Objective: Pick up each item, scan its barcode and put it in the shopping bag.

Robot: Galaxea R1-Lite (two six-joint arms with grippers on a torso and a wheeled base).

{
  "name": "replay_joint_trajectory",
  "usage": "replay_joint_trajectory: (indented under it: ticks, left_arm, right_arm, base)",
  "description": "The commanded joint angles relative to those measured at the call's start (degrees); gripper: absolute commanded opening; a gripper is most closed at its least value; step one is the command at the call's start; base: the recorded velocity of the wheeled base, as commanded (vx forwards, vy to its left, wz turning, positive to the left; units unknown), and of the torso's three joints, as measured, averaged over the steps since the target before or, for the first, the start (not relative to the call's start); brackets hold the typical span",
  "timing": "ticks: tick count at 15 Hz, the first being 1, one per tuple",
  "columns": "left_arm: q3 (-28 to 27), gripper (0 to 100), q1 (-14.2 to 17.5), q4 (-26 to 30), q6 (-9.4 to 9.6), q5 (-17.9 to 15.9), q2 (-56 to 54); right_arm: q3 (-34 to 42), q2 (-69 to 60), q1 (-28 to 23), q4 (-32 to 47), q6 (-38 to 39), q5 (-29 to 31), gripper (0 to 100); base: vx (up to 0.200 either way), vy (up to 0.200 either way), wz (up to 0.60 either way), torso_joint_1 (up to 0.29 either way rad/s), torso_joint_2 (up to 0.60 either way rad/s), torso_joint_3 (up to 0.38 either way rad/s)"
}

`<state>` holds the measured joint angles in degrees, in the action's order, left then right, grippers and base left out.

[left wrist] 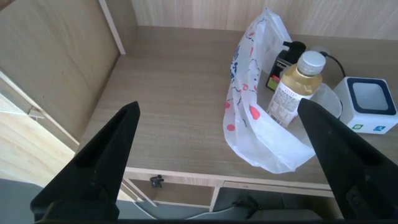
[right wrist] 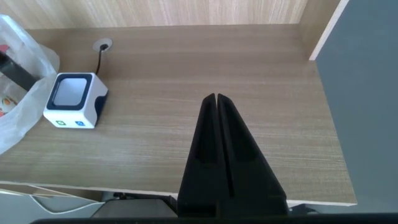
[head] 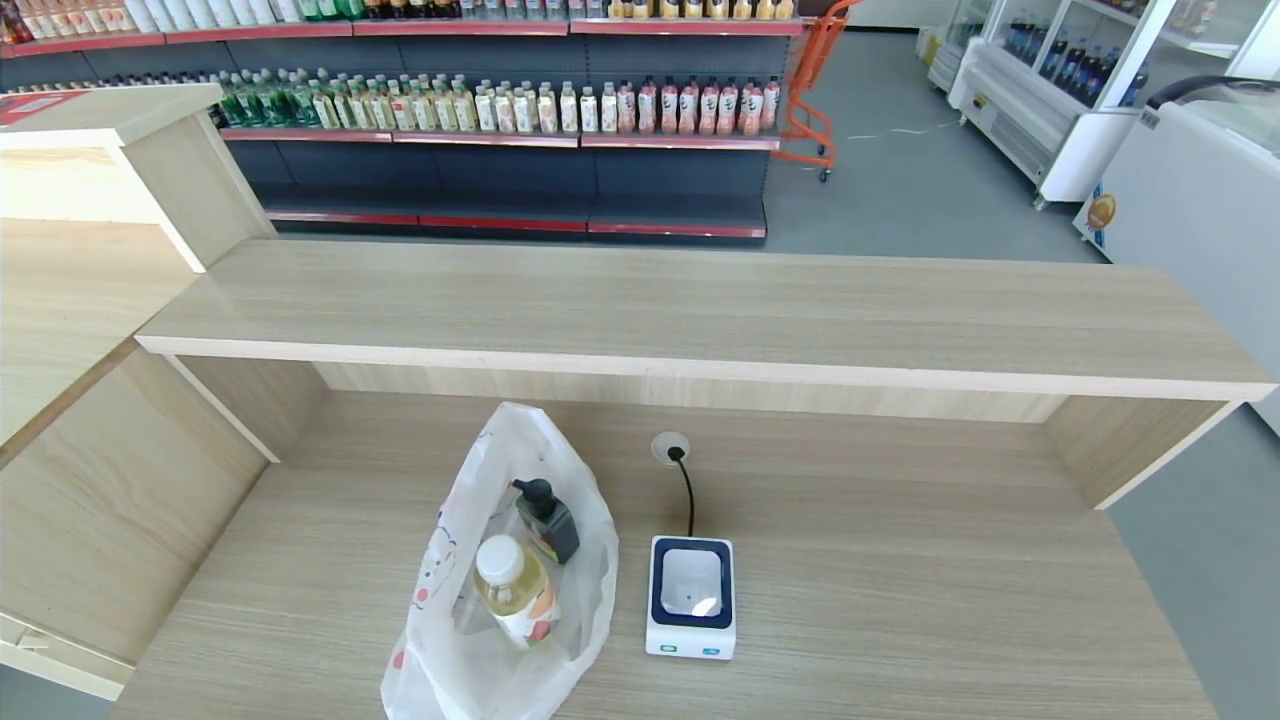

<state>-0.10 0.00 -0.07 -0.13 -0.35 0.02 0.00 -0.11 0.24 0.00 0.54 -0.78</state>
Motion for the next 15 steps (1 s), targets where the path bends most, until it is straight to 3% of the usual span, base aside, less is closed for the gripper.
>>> replay_joint_trajectory:
  ticks: [1,15]
  left_arm:
    - [0.01,100,0.00,-0.01,-0.04,0.00,-0.02]
    - [0.01,100,0.00,-0.01,-0.04,0.00,-0.02]
  right_arm:
    - [0.00,0.11,0.02,0.00,-0.01,-0.01,0]
    - [0.00,0.11,0.02,0.00,-0.10,-0.01,0]
  base:
    - [0.000,0.000,0.00,0.000,0.00,0.000]
    - [0.000,0.000,0.00,0.000,0.00,0.000]
